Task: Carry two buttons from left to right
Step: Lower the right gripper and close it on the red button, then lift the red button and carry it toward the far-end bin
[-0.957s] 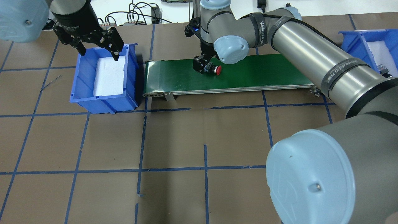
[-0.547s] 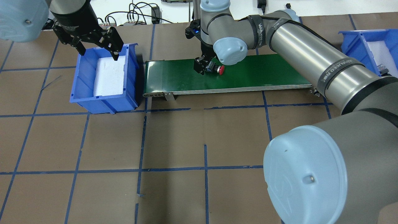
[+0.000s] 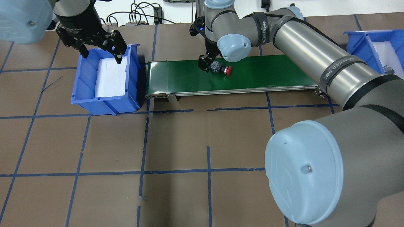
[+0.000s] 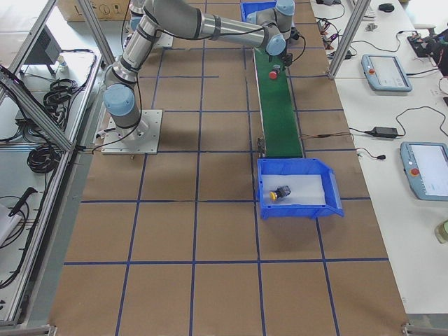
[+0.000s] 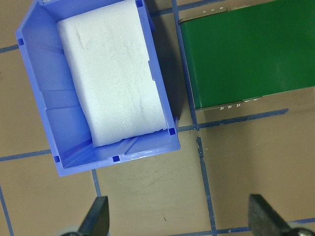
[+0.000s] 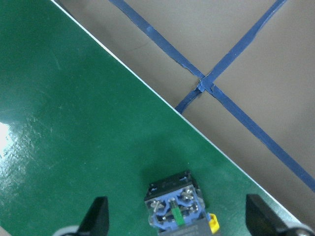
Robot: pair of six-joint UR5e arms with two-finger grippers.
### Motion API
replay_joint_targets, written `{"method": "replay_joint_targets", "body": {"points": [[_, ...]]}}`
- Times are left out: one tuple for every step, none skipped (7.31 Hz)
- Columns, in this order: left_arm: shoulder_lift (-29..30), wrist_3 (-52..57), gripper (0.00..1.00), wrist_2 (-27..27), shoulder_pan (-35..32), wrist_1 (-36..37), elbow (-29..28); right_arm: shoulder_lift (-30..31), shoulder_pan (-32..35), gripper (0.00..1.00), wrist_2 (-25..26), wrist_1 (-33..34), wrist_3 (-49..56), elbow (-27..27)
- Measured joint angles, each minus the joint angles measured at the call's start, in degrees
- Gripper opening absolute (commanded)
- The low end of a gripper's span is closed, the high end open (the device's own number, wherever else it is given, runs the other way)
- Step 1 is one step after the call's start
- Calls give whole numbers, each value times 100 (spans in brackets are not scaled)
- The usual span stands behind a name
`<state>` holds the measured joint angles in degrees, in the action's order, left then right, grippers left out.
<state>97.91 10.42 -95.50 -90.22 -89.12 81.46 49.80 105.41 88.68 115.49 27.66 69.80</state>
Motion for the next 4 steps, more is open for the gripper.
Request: {"method": "replay_joint_targets", "body": {"points": [[-4,-11,100,1,0,8,-1,-25,-12,79,2,12,32,13],[-16,-31,100,-8,-2,29,-4,-32,-41,66,6,38,102,52],[-22,-37,100,-13,-4,38,-9,-25,-99,44,15,41,203,81],[-18,-40,100,-14,-4,42,-16,-8,-161,20,89,22,337,98]]}}
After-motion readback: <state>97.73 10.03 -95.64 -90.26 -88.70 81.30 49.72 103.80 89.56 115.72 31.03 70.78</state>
